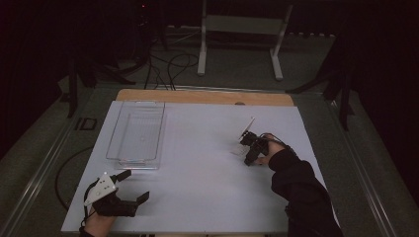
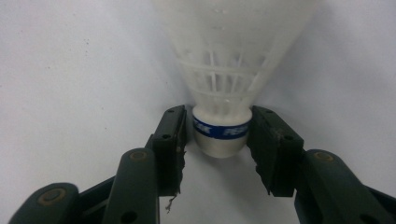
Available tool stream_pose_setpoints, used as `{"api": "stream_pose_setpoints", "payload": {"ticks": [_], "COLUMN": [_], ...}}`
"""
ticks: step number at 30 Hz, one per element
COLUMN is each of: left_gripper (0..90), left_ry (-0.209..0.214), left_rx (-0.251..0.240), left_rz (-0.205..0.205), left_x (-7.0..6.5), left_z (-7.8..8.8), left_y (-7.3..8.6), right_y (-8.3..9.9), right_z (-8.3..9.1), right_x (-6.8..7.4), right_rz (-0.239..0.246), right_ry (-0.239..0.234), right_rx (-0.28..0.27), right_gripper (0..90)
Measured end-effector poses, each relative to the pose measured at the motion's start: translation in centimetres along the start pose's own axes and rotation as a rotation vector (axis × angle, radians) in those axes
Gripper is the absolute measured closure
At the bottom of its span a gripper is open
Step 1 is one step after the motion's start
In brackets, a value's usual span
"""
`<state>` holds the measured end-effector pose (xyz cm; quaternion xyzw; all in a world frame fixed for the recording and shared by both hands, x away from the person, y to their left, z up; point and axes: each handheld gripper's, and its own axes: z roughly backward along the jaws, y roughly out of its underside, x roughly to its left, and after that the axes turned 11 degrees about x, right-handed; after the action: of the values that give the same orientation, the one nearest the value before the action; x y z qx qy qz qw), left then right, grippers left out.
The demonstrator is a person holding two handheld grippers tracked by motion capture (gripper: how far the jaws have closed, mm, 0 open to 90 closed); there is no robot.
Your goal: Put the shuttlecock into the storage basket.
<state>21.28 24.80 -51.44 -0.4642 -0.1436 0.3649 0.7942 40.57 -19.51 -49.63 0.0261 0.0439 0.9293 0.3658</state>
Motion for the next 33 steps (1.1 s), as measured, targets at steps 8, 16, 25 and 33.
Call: {"api": "stream_pose_setpoints", "payload": {"ticks": [8, 16, 25, 33], "left_gripper": [0.5, 0.5, 0.5, 0.5], "left_ry": [-0.001, -0.001, -0.001, -0.001], "left_rx": [0.000, 0.000, -0.001, 0.000], "left_rz": [0.000, -0.001, -0.001, 0.000], "left_x": [0.0, 0.0, 0.0, 0.0], "left_z": [0.0, 0.0, 0.0, 0.0], "left_y": [0.0, 0.0, 0.0, 0.0], "right_y": [0.0, 0.3, 0.9, 1.4], "right_z": [0.2, 0.7, 1.1, 1.8], "right_x": [0.2, 0.4, 0.5, 0.7], "right_rz": [0.019, 0.063, 0.095, 0.122], "right_ry": [0.020, 0.024, 0.013, 0.005], "right_rx": [0.011, 0.015, -0.028, -0.079], "right_gripper": [65.6, 65.9, 66.0, 66.1]}}
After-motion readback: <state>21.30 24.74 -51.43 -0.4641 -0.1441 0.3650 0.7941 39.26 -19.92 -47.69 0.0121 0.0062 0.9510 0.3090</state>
